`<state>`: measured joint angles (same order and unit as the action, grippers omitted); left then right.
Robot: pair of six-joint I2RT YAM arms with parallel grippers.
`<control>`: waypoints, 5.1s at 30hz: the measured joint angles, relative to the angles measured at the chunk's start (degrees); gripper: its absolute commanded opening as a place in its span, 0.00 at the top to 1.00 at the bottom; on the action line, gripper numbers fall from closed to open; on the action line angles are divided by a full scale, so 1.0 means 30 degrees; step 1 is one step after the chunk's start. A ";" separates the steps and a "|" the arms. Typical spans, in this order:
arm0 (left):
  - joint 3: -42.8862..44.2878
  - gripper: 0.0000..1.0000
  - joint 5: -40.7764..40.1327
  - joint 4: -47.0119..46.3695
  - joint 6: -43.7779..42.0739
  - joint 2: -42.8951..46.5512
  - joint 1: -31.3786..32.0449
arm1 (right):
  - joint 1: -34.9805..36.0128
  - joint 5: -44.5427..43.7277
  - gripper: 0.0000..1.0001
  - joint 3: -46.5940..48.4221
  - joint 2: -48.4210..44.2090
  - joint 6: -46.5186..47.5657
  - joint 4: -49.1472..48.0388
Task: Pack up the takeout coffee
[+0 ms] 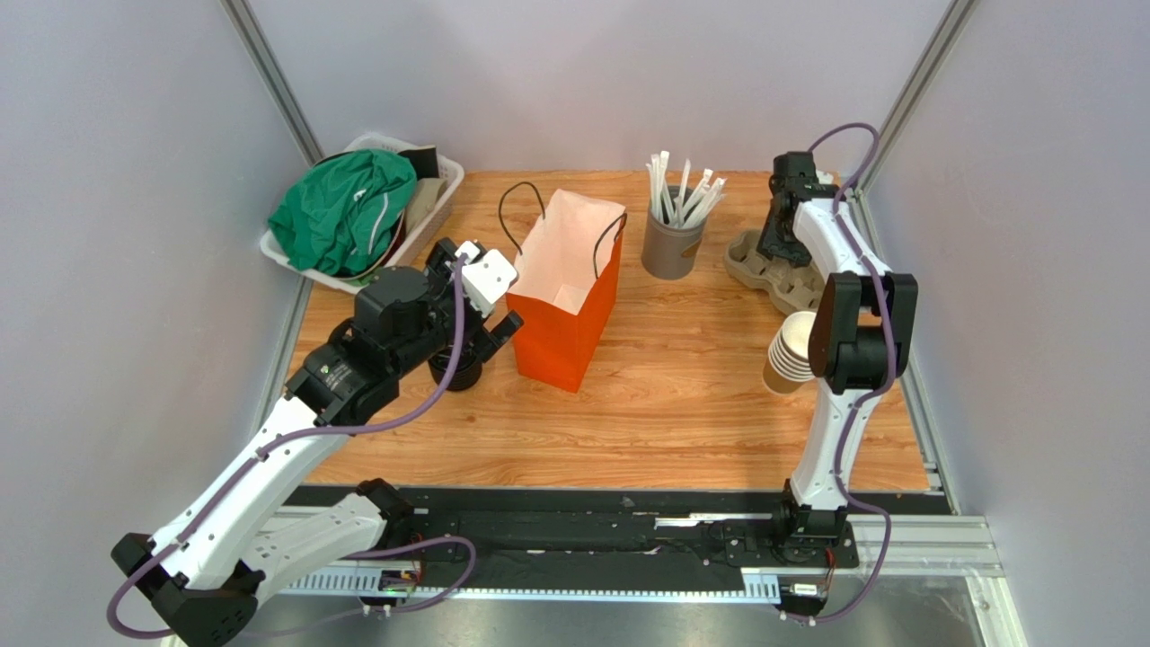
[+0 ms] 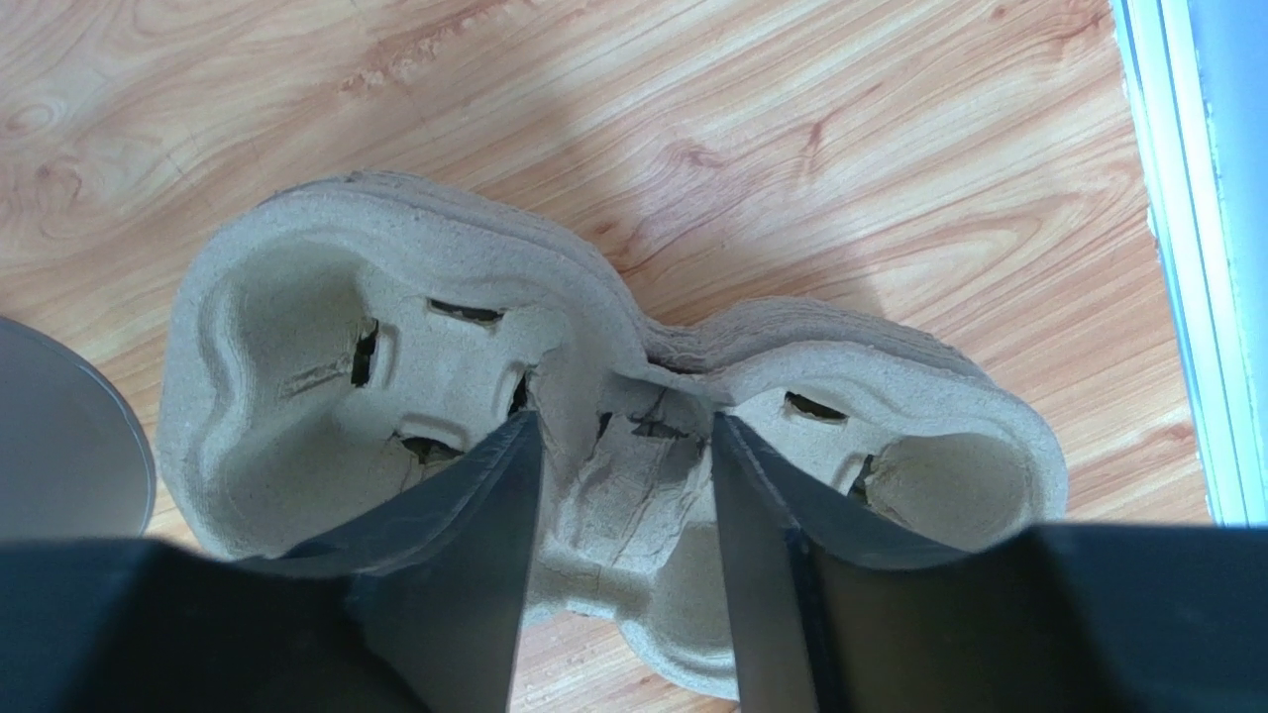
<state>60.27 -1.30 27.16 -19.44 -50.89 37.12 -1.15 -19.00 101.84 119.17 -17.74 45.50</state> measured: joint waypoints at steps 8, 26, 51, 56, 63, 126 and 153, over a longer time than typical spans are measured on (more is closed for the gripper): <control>0.0000 0.01 0.0000 0.0000 0.0000 -0.0029 0.0000 | 0.0138 0.0007 0.70 0.0707 0.0634 0.0780 0.0415; 0.0000 0.01 -0.0087 0.0007 0.0007 -0.0342 -0.0015 | 0.0459 0.0823 0.72 0.2594 0.1858 0.5719 -0.1923; 0.0022 0.01 -0.0750 0.0007 0.0015 -0.0488 -0.0277 | 0.1115 0.2368 0.71 0.1173 -0.0612 0.8597 -0.4517; 0.0022 0.01 -0.0729 0.0007 0.0036 -0.0488 -0.0561 | 0.1115 0.2193 0.54 0.0393 -0.1494 0.8539 -0.5129; 0.0022 0.01 -0.0692 0.0015 0.0109 -0.0488 -0.0678 | 0.1115 0.1792 0.34 -0.0882 -0.1384 0.7796 -0.4940; -0.0117 0.01 -0.0291 -0.0146 0.0372 -0.0685 -0.0801 | 0.1661 -0.0306 0.83 -0.0838 0.0277 0.5763 -0.5304; 0.0015 0.01 -0.0313 -0.0051 0.0379 -0.0867 -0.0831 | 0.1763 -0.0182 0.80 -0.0845 -0.1858 0.5625 -0.5122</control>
<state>60.31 -2.24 27.00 -18.31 -53.49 34.63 4.14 -19.55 99.31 113.60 -0.86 30.13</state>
